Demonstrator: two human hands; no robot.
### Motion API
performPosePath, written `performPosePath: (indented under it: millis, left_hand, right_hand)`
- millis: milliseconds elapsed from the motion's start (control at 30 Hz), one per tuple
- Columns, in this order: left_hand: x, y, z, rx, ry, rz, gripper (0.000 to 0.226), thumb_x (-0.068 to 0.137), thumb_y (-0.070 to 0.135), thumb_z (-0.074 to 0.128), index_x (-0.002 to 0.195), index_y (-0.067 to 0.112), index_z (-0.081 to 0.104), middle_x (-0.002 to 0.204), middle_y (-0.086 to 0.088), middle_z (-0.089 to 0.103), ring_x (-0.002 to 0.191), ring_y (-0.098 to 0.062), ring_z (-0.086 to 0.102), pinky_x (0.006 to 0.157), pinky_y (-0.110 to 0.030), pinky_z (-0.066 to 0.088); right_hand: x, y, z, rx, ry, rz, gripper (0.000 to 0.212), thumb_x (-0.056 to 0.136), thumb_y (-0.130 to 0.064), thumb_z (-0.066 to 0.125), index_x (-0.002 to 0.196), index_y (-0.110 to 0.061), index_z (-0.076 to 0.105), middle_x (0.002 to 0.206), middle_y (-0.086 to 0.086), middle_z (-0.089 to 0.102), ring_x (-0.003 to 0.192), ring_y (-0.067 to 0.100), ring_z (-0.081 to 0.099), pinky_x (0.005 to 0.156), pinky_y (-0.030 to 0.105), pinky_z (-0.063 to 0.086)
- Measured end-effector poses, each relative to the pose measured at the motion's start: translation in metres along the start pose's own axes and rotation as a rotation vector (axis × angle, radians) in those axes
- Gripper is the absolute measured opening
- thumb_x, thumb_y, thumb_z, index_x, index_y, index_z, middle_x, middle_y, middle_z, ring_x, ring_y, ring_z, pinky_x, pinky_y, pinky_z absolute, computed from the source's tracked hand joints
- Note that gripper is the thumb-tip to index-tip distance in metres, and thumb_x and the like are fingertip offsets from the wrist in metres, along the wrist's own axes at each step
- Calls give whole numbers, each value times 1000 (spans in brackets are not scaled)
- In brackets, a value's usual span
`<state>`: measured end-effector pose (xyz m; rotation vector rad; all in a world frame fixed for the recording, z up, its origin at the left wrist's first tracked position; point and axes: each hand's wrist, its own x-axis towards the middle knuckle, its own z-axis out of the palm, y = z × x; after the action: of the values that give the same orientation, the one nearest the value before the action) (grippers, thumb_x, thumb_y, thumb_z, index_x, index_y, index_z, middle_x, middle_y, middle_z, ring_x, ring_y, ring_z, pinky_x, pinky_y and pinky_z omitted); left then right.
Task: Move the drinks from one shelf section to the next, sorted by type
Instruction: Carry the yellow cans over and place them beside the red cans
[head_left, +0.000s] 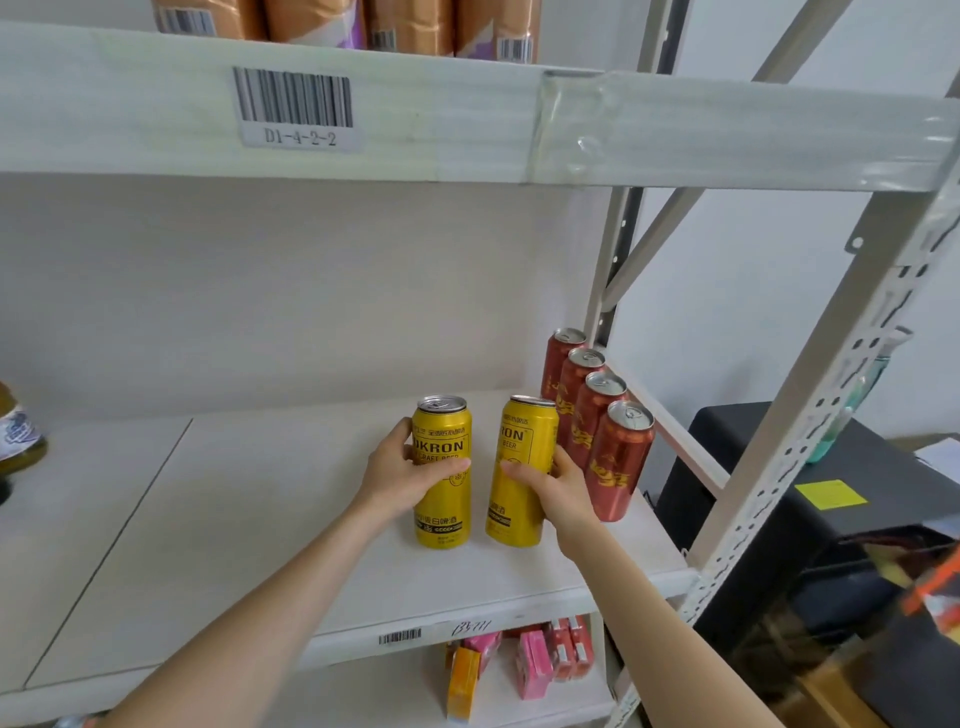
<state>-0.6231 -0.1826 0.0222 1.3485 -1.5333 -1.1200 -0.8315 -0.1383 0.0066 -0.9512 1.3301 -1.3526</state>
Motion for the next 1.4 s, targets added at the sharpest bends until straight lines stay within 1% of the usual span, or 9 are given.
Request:
performPosePath:
  millis: [100,300,500,667,967,1067,1167,1333,1400]
  left_hand:
    - [21,3,8,19,14,17,65,48,57,85,106,41,61,102,10,73,97,-9,68,85,-39,58]
    - [58,7,19,57,71,35,67,44,62,82,103,40,60,99,11,72,94,-9,67,86,-42,58]
    - [84,3,26,65,153,38,65,43,59,83,99,38,59,95,9,73,89,-11,69,83,-44,59]
    - [98,-3,29,63,190,42,64,43,58,84,99,38,58,94,9,74,89,-12,70,83,-46,59]
    - [107,-10,28,67,185,42,60,45,52,85,97,38,59,94,7,73,89,-13,70,83,-45,58]
    - [108,-13,30,67,178,44,58,45,51,85,95,38,59,93,7,73,88,-12,70,82,-43,59]
    - [110,-15,31,59,172,46,60,46,52,85,97,37,59,95,8,73,90,-12,70,83,-42,59]
    - [111,-16,30,31,155,45,61,46,51,85,100,36,59,98,6,73,92,-14,69,85,-42,58]
    - [111,-17,29,17,149,38,63,46,51,85,101,35,59,99,5,73,94,-15,69,86,-44,58]
  right_hand:
    - [26,-3,-2,-18,-11,-15,42,71,-20,85,106,-29,63,98,-4,74,88,13,71,70,28,54]
    - [76,-4,-2,-31,-29,-32,48,71,-20,85,111,-30,61,98,-8,74,87,8,70,69,24,52]
    - [118,1,3,-48,-10,-83,42,71,-17,84,104,-28,61,93,-7,73,84,10,70,71,27,53]
    - [146,6,12,-59,32,-136,52,71,-19,85,115,-26,57,102,-7,70,92,8,67,75,27,52]
    - [178,16,16,-75,113,-153,64,71,-18,85,123,-29,50,109,-10,65,98,8,63,81,30,50]
    - [185,19,14,-77,107,-150,69,71,-18,85,129,-28,48,112,-9,64,100,7,61,82,30,47]
    - [190,20,16,-92,84,-160,66,71,-17,85,125,-30,48,111,-9,63,101,9,61,81,28,47]
    - [197,21,14,-117,43,-160,70,73,-20,84,131,-23,46,121,0,62,108,16,60,93,36,49]
    - [197,22,13,-119,30,-155,69,74,-22,84,131,-22,46,122,0,61,106,13,60,87,31,50]
